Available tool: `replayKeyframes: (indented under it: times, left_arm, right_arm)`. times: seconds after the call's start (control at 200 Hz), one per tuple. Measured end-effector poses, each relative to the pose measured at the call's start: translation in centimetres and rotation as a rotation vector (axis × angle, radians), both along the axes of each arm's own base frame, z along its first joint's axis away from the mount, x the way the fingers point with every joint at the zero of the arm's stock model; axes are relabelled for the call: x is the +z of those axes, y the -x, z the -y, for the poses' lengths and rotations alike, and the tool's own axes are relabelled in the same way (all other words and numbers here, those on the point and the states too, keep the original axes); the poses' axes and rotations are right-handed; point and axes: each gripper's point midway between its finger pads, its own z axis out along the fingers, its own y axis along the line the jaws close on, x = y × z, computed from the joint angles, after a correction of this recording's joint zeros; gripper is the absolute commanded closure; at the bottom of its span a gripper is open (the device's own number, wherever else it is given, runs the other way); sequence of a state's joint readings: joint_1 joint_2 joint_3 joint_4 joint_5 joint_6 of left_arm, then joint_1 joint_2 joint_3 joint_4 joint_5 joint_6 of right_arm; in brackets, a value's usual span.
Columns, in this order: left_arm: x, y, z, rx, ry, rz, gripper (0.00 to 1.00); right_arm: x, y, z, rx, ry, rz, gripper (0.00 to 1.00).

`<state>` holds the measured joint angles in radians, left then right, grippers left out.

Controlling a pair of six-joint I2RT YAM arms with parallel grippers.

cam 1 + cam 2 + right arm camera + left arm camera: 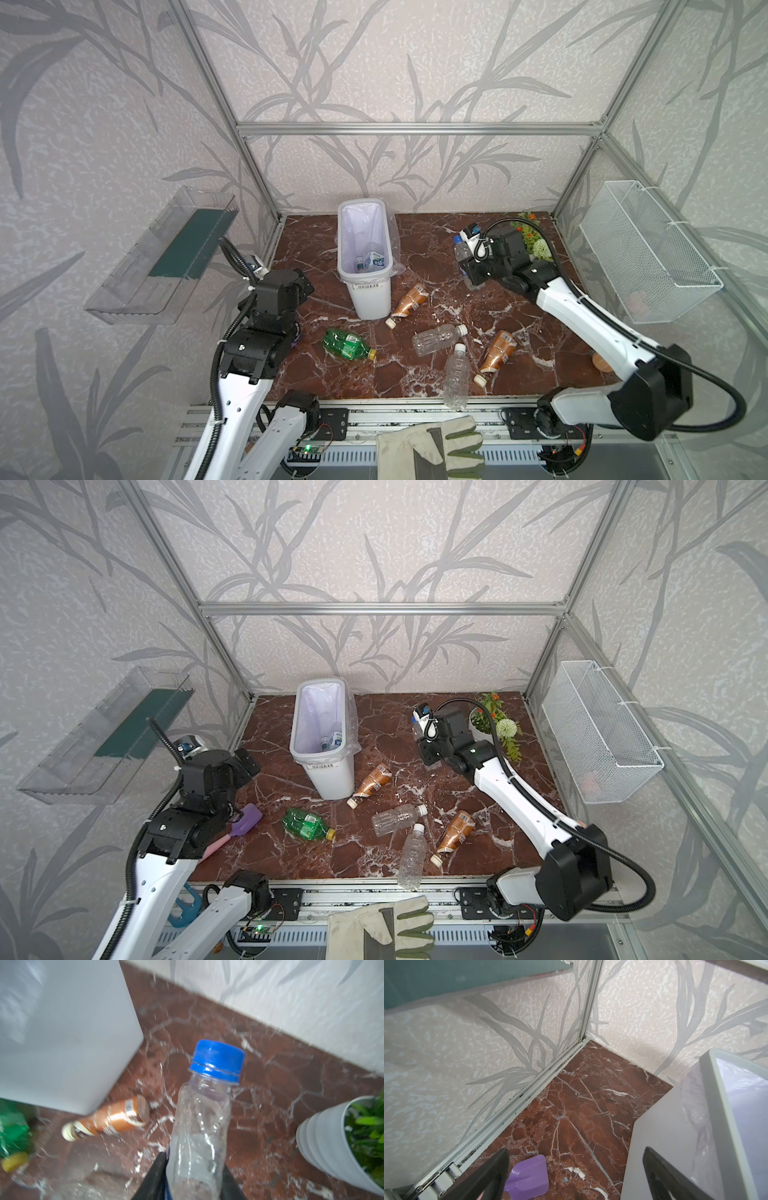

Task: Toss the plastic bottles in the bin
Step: 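Grasp the blue-capped bottle with the right gripper while the left arm withdraws, then lift the blue-capped bottle with the right gripper over the bin, then open the right gripper to drop the blue-capped bottle into the bin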

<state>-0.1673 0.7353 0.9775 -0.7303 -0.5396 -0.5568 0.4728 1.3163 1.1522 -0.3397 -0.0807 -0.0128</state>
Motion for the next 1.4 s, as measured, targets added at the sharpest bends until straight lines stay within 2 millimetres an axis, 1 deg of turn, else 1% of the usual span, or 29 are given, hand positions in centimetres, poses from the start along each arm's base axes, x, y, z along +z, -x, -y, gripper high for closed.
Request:
replayKeyframes:
  times: [0.09,0.165,0.255,0.345,0.45,0.55,0.63,0.675,0.7,0.74,0.78,0.81,0.83,0.85,0.87,0.95,0.98,1.015,1.07,1.144,1.199,1.274,1.339,1.399]
  left_arm:
    - [-1.0,-0.1,-0.2,0.006,0.008,-0.025,0.01]
    - [-1.6,-0.2,-0.3,0.012,0.017,-0.042,0.01]
    - [-2.3,-0.2,-0.4,0.015,0.032,-0.058,0.01]
    - [-2.6,-0.1,-0.5,0.016,0.047,-0.06,0.01]
    - [-2.8,0.1,-0.5,0.013,0.059,-0.055,0.01]
    - [-2.6,0.2,-0.4,0.008,0.066,-0.045,0.01]
    - [-2.7,0.2,-0.3,0.002,0.071,-0.045,0.01]
    - [-2.8,0.1,-0.2,-0.003,0.076,-0.049,0.01]
    - [-2.9,0.0,-0.2,-0.005,0.079,-0.052,0.01]
    - [-3.0,-0.1,-0.1,-0.01,0.083,-0.057,0.01]
    - [-3.2,-0.3,0.0,-0.016,0.089,-0.068,0.01]
    - [-3.4,-0.4,0.1,-0.021,0.093,-0.078,0.01]
    - [-3.4,-0.5,0.2,-0.024,0.094,-0.084,0.01]
    - [-3.4,-0.6,0.2,-0.027,0.097,-0.088,0.01]
    - [-3.4,-0.7,0.3,-0.031,0.099,-0.093,0.01]
    - [-3.6,-0.9,0.5,-0.041,0.105,-0.104,0.01]
    - [-3.5,-0.8,0.5,-0.044,0.107,-0.102,0.01]
    - [-3.4,-0.7,0.6,-0.047,0.109,-0.095,0.01]
    - [-3.0,-0.5,0.6,-0.052,0.113,-0.08,0.01]
    - [-2.6,-0.3,0.7,-0.058,0.117,-0.066,0.01]
    - [-2.1,-0.2,0.8,-0.064,0.115,-0.053,0.01]
    - [-1.6,-0.1,1.0,-0.086,0.106,-0.036,0.01]
    - [-1.0,0.2,1.1,-0.104,0.103,-0.012,0.01]
    - [-0.2,0.4,1.2,-0.112,0.1,0.021,0.01]
  right_arm:
    - [6.4,1.0,-1.3,0.002,-0.181,0.144,0.69]
    - [10.6,2.3,-2.8,0.027,-0.301,0.229,0.68]
    - [14.4,3.8,-4.8,0.071,-0.435,0.303,0.68]
    - [17.0,5.4,-6.9,0.121,-0.537,0.352,0.68]
    - [18.9,6.8,-9.8,0.181,-0.616,0.395,0.66]
    - [20.2,7.6,-13.5,0.248,-0.662,0.415,0.64]
    - [20.5,7.4,-16.6,0.291,-0.679,0.406,0.59]
    - [20.6,6.7,-18.2,0.302,-0.672,0.393,0.57]
    - [20.6,6.1,-19.3,0.31,-0.663,0.38,0.54]
    - [20.6,4.8,-21.0,0.316,-0.628,0.351,0.44]
    - [20.5,3.6,-22.7,0.32,-0.591,0.327,0.29]
    - [20.3,2.8,-23.6,0.318,-0.571,0.315,0.19]
    - [20.1,2.4,-23.9,0.315,-0.558,0.309,0.1]
    - [19.5,2.2,-24.2,0.312,-0.54,0.299,0.03]
    - [18.8,2.0,-24.1,0.304,-0.522,0.287,0.0]
    - [16.3,2.2,-23.1,0.276,-0.453,0.254,0.01]
    - [15.9,2.3,-22.5,0.264,-0.428,0.248,0.01]
    - [15.9,2.5,-21.9,0.254,-0.406,0.251,0.01]
    - [16.9,2.8,-20.9,0.241,-0.395,0.276,0.01]
    - [19.4,3.7,-19.1,0.229,-0.411,0.333,0.01]
    - [21.3,4.9,-17.1,0.218,-0.428,0.383,0.01]
    - [23.4,6.5,-14.2,0.195,-0.444,0.45,0.01]
    - [24.6,7.6,-11.8,0.161,-0.443,0.498,0.01]
    - [24.7,8.1,-9.7,0.117,-0.423,0.528,0.01]
